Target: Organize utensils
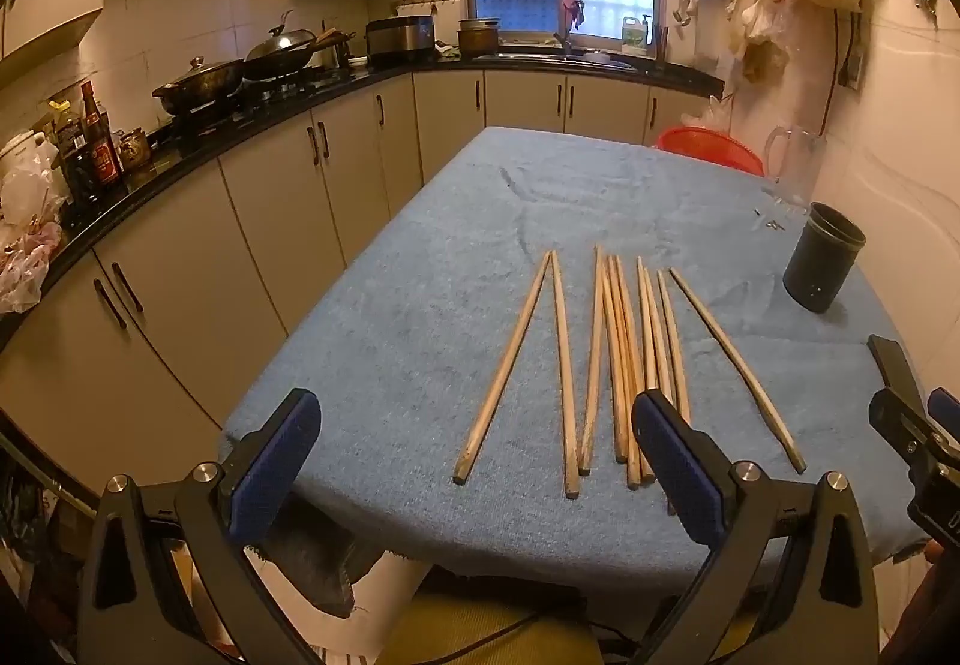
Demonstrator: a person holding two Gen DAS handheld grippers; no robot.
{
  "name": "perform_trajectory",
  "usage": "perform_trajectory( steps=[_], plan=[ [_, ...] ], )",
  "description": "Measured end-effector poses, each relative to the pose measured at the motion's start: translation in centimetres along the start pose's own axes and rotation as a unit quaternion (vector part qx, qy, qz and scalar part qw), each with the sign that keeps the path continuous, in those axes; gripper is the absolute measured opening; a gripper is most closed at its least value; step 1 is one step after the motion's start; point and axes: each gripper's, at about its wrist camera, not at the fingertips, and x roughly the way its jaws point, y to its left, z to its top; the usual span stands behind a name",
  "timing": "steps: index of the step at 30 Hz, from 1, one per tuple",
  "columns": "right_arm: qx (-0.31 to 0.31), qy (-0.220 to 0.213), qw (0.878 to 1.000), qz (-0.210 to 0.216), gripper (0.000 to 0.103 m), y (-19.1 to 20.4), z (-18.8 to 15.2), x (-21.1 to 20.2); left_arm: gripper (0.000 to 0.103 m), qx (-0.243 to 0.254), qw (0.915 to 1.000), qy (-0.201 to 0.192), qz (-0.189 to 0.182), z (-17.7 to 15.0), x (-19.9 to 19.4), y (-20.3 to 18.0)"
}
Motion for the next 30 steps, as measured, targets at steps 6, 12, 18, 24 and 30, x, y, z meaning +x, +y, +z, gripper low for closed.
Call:
perform_trajectory(
  steps=[6, 12, 18, 24, 30],
  plan=[
    [0.0, 0.004, 1.0, 0.003, 0.098, 0.02, -0.15, 0.2, 0.103, -0.002, 1.0, 0.003, -0.001, -0.01, 0.17, 0.05],
    [-0.005, 0.003, 1.0, 0.002, 0.098, 0.01, -0.13, 0.03, 0.103, -0.002, 1.0, 0.006, -0.001, -0.06, 0.36, 0.2],
    [-0.009, 0.002, 1.0, -0.001, 0.098, 0.14, -0.27, 0.05, 0.103, -0.002, 1.0, 0.006, -0.001, -0.08, 0.39, 0.21],
    [-0.016, 0.009, 1.0, -0.005, 0.098, 0.41, -0.52, -0.1, 0.103, -0.003, 1.0, 0.01, -0.001, -0.26, 0.67, 0.18],
    [-0.005, 0.014, 1.0, 0.006, 0.098, 0.23, -0.3, 0.14, 0.103, -0.002, 0.9999, 0.013, 0.0, -0.46, 0.78, 0.19]
  ],
)
